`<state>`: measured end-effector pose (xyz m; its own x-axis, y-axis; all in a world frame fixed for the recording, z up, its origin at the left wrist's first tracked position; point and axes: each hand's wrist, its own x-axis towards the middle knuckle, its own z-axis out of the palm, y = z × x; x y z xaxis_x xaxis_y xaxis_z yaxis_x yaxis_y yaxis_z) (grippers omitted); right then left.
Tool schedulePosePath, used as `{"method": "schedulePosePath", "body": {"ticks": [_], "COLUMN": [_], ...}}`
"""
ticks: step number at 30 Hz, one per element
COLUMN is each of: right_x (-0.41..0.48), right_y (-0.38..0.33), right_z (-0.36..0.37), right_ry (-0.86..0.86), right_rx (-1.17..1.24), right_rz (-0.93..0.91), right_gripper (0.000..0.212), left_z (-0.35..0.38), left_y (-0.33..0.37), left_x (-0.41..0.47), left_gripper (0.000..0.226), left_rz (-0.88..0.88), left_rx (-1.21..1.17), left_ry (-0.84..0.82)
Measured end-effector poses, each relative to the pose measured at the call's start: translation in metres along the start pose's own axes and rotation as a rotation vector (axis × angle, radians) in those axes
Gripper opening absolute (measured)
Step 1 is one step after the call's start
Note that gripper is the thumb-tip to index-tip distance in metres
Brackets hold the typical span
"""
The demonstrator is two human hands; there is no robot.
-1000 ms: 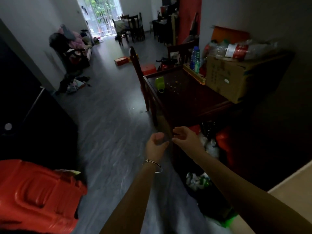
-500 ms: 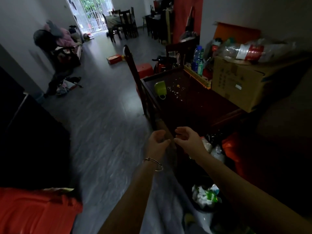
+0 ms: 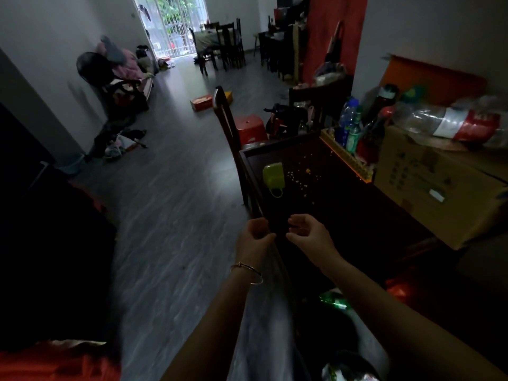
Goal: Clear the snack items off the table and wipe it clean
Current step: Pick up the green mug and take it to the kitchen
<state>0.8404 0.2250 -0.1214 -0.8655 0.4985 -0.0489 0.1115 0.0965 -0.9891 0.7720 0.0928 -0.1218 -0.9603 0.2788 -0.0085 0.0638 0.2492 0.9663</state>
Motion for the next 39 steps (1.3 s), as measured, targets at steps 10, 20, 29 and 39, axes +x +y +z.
{"method": "schedulePosePath", "body": {"ticks": [10,20,29,39], "right_x": [0.098,0.186,0.234,0.305], "right_y": [0.018,0.027,0.048,0.081], "right_z": [0.033,0.088,0.107,0.103], "right_ry": [0.052,0.271,0.459,0.538], "right_rx": [-0.015,-0.044,-0.086,-0.107], "right_rz": [0.096,0.197,0.382,0.508], "right_gripper": [0.041,0.041,0.052,0.052], "left_z": [-0.003,-0.022,-0.011,0.039], "left_y": [-0.023,-0.046,-0.06,-0.064], "left_x": [0.119,0.256,0.344,0.427], "left_gripper": [0.039,0.047,0.049,0.067], "left_rz": [-0.038,-0.046,0.022,0.023], "left_rx": [-0.06,-0.006,0.087,0.23], "left_ry": [-0.091,-0.405,-0.574,-0.716]}}
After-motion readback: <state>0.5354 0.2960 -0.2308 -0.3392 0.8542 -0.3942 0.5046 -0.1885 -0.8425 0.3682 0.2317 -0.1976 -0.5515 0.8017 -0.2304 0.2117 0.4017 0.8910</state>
